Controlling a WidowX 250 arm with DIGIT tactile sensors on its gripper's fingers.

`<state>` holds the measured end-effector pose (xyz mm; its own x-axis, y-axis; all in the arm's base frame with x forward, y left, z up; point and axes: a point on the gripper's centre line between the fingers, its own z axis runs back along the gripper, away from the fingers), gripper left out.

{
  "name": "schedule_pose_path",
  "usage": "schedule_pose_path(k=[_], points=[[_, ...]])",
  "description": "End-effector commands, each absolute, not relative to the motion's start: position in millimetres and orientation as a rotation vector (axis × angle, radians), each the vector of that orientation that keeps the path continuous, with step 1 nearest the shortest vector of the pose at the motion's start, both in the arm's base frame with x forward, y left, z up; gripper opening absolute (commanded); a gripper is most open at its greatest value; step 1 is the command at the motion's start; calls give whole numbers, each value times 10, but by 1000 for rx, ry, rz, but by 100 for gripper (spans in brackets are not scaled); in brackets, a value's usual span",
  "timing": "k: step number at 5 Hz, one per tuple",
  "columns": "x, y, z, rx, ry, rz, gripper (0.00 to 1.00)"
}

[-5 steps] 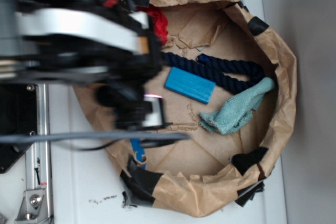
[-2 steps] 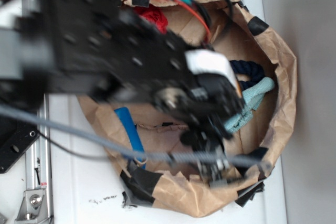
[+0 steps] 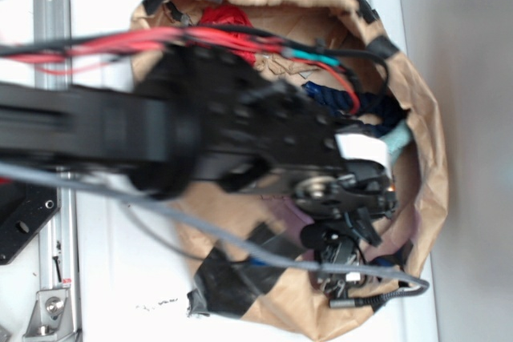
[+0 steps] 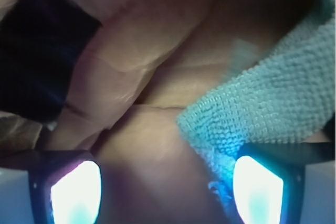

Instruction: Grab the blue cloth.

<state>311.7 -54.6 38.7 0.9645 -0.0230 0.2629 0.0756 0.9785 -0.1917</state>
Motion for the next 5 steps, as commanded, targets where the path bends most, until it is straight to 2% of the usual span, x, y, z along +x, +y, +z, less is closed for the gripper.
schedule_pose_path(k=[1, 2, 4, 5], points=[[3314, -415, 622, -121, -384, -162, 100], [3334, -259, 746, -42, -444, -216, 100], [3064, -118, 1109, -47, -495, -220, 100], [2980, -131, 1086, -66, -490, -226, 100]])
